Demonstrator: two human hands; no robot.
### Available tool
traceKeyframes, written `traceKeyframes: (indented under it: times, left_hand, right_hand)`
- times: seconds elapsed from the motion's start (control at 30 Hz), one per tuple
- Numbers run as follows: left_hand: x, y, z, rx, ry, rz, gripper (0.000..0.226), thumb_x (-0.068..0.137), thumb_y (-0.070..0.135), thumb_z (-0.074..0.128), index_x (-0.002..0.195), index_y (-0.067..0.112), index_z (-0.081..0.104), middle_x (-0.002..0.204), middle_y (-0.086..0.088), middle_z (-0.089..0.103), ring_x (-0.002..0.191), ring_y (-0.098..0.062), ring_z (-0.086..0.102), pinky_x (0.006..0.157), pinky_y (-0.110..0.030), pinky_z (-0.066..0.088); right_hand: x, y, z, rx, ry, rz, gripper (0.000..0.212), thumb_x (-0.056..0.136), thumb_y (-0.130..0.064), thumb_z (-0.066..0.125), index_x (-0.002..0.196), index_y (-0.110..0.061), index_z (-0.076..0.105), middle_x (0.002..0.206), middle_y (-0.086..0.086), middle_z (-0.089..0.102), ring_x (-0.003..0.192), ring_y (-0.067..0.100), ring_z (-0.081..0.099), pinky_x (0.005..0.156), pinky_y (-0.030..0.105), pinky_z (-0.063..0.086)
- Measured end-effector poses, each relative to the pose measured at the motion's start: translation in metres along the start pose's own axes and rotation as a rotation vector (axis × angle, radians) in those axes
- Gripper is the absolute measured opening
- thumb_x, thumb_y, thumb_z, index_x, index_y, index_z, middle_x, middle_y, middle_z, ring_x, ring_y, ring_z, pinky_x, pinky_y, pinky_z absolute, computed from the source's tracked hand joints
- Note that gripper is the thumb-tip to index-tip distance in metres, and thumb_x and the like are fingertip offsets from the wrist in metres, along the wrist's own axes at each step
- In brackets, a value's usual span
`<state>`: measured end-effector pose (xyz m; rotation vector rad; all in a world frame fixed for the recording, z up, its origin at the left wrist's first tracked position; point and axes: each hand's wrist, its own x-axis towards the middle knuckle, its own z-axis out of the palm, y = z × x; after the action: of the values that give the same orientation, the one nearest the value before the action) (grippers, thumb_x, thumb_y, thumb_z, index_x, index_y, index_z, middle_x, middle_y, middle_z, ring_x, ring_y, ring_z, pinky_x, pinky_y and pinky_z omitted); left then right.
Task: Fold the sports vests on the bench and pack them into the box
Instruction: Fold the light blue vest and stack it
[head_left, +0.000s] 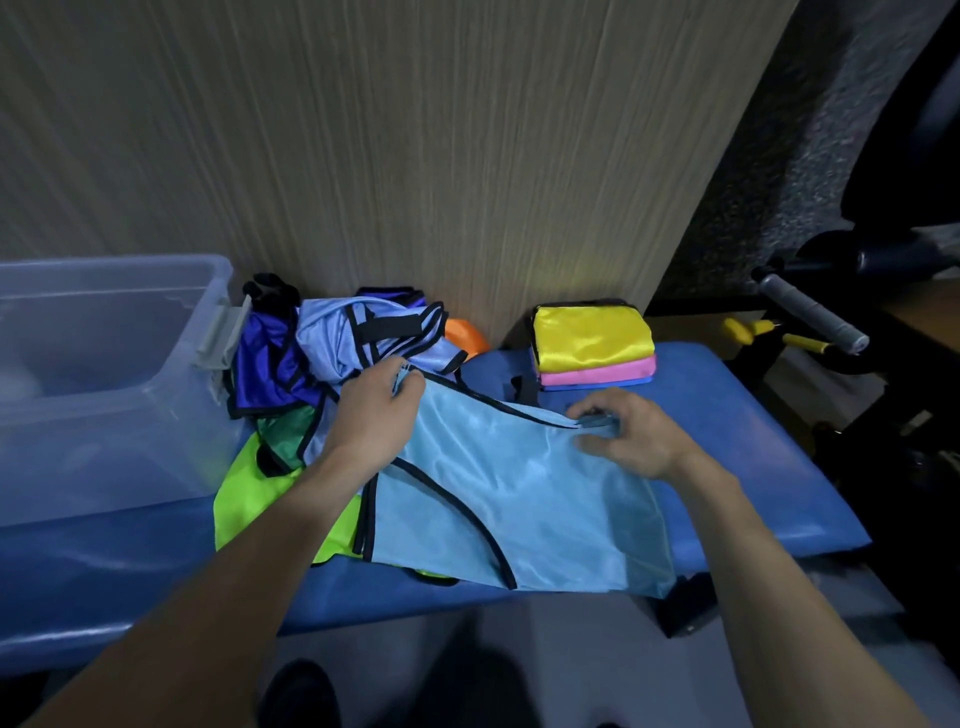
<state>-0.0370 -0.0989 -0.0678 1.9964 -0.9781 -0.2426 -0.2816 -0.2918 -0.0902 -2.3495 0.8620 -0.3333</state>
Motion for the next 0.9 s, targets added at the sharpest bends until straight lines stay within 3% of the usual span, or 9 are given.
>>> traceKeyframes:
  times: [0.13,0.27,0.4,0.53,0.67,0.8,0.9]
  left_hand:
    - [-0.001,-0.002,-0.002,0.081,0.007,0.018,0.039,0.098,0.021,0.050,0.067,0.014,0.028,0.058,0.000,0.032,0.053,-0.017,0.027,0.053,-0.037,0.023]
    - [0.002,-0.006,0.001,0.142,0.012,0.019,0.041,0.097,0.020,0.051,0.064,0.017,0.027,0.057,0.001,0.033,0.052,-0.017,0.029,0.051,-0.037,0.023]
    - [0.003,-0.008,0.004,0.195,0.006,0.047,0.040,0.097,0.019,0.051,0.064,0.018,0.029,0.058,-0.002,0.037,0.054,-0.020,0.034,0.054,-0.037,0.025]
    - [0.004,-0.006,0.007,0.220,0.025,0.025,0.039,0.098,0.020,0.050,0.064,0.017,0.031,0.059,-0.004,0.042,0.055,-0.023,0.040,0.054,-0.037,0.026]
    - [0.003,-0.005,0.009,0.244,0.034,0.025,0.039,0.098,0.019,0.050,0.065,0.017,0.031,0.059,-0.003,0.042,0.054,-0.018,0.039,0.051,-0.036,0.024]
    - [0.004,-0.007,0.008,0.246,0.022,0.028,0.038,0.099,0.020,0.050,0.065,0.016,0.031,0.059,-0.004,0.042,0.055,-0.019,0.040,0.050,-0.033,0.024]
    - [0.005,-0.007,0.009,0.251,0.013,0.015,0.038,0.099,0.021,0.049,0.066,0.016,0.031,0.060,-0.004,0.041,0.055,-0.020,0.039,0.049,-0.032,0.024]
  right_hand:
    - [-0.001,0.011,-0.007,-0.046,0.058,-0.001,0.017,0.083,-0.017,0.080,0.084,-0.031,0.070,0.095,-0.004,0.066,0.089,0.009,0.064,0.080,0.018,0.046]
    - [-0.005,0.024,-0.015,-0.090,0.106,0.069,0.016,0.083,-0.012,0.077,0.080,-0.026,0.069,0.083,-0.011,0.065,0.078,0.005,0.062,0.067,0.009,0.042]
    - [-0.006,0.028,-0.013,-0.104,0.013,0.096,0.015,0.078,-0.016,0.084,0.086,-0.020,0.072,0.089,-0.006,0.063,0.083,0.013,0.063,0.075,0.024,0.051]
    - [-0.003,0.029,-0.006,-0.210,0.076,0.060,0.010,0.080,-0.019,0.079,0.080,-0.021,0.069,0.084,-0.008,0.059,0.078,0.015,0.062,0.074,0.035,0.054]
    - [-0.004,0.030,-0.004,-0.248,0.052,0.034,0.021,0.078,-0.032,0.083,0.084,-0.026,0.064,0.091,-0.005,0.054,0.086,0.018,0.057,0.077,0.043,0.054]
    - [-0.005,0.020,0.012,-0.389,0.160,0.000,0.036,0.079,-0.055,0.076,0.087,-0.023,0.061,0.091,-0.005,0.050,0.091,0.020,0.049,0.076,0.038,0.046]
    - [0.000,0.003,0.028,-0.518,0.217,-0.066,0.037,0.083,-0.057,0.068,0.089,-0.021,0.061,0.090,-0.006,0.047,0.094,0.024,0.049,0.077,0.038,0.039]
